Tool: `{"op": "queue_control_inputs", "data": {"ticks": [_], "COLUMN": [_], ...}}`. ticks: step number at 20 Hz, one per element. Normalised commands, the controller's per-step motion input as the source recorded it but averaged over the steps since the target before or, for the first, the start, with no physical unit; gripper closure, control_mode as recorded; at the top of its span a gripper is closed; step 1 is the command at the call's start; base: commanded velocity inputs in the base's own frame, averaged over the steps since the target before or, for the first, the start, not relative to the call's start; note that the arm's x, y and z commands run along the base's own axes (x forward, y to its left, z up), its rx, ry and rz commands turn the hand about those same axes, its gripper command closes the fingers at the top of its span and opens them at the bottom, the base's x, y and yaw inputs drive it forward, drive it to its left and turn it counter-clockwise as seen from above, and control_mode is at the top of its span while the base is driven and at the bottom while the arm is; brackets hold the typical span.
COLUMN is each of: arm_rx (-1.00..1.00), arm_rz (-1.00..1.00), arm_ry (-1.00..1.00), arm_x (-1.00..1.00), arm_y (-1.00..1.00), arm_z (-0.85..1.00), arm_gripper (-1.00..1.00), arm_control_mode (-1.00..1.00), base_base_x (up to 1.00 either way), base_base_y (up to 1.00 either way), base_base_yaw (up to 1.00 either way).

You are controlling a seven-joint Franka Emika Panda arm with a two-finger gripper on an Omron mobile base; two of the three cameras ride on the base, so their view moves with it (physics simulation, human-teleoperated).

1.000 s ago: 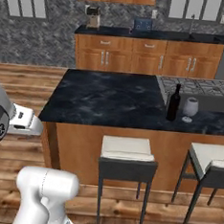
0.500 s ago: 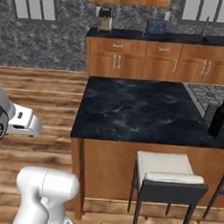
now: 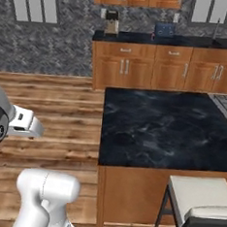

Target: There is a wine glass and glass cup on the dining counter. Place the wine bottle next to the wine glass and the juice bottle next to the glass cup.

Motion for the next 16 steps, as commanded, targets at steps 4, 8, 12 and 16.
{"op": "queue_control_inputs", "data": {"ticks": [4,8,12,16], "arm_rx": [0.00,0.00,0.00,0.00], "arm_rz": [0.00,0.00,0.00,0.00], "arm_ry": [0.00,0.00,0.00,0.00], "arm_x": [0.00,0.00,0.00,0.00], "arm_y": [0.00,0.00,0.00,0.00], "arm_z": [0.00,0.00,0.00,0.00], "arm_gripper": [-1.00,-1.00,-1.00,-1.00], "arm_control_mode": [1.00,1.00,1.00,1.00], "base_base_x": [0.25,0.10,0.36,0.81], "base_base_y": [0.88,0.88,0.76,0.43], "base_base_yaw": [-0.06,-0.07,-0.12,-0.18]}}
